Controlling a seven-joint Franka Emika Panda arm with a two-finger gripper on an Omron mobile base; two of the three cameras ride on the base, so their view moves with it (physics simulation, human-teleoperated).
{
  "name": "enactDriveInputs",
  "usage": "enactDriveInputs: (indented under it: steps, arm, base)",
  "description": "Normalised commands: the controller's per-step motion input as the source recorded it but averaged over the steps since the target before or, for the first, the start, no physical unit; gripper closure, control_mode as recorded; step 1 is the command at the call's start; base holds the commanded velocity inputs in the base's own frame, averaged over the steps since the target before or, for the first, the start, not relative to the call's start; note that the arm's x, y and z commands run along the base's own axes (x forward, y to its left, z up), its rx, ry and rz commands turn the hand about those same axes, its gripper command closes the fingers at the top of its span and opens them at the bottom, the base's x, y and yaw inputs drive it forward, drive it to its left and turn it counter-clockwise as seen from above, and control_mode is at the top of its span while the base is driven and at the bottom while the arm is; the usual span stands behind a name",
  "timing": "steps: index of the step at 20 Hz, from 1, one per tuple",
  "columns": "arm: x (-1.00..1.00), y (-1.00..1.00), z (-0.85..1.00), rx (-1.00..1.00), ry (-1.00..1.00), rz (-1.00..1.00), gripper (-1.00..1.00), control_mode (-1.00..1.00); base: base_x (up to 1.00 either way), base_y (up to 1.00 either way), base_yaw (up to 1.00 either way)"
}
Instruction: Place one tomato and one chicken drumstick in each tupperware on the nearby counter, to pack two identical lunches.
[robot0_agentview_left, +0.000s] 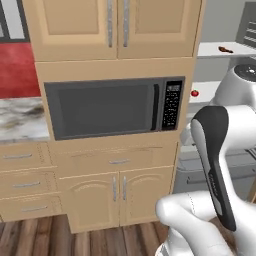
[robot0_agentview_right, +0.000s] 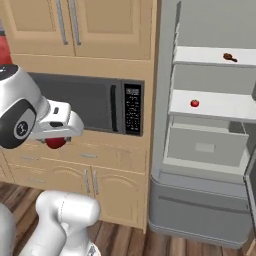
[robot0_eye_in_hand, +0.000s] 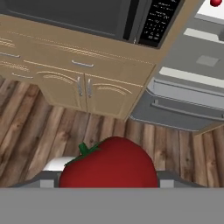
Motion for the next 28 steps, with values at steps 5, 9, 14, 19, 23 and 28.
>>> enactDriveInputs:
  steps: [5,9,14,19,23,28]
  arm:
    - [0.0,0.0,0.0,0.0,0.0,0.0,1.0,1.0]
    - [0.0,0.0,0.0,0.0,0.0,0.0,1.0,1.0]
    - [0.0,0.0,0.0,0.0,0.0,0.0,1.0,1.0]
    - [0.0,0.0,0.0,0.0,0.0,0.0,1.0,1.0]
    - [0.0,0.0,0.0,0.0,0.0,0.0,1.0,1.0]
    - [0.0,0.0,0.0,0.0,0.0,0.0,1.0,1.0]
  base:
    - [-0.21,1.0,0.17]
    - [-0.25,1.0,0.43]
    - [-0.05,1.0,0.52]
    - [0.08,1.0,0.54]
    - [0.34,1.0,0.52]
    - [0.65,1.0,0.44]
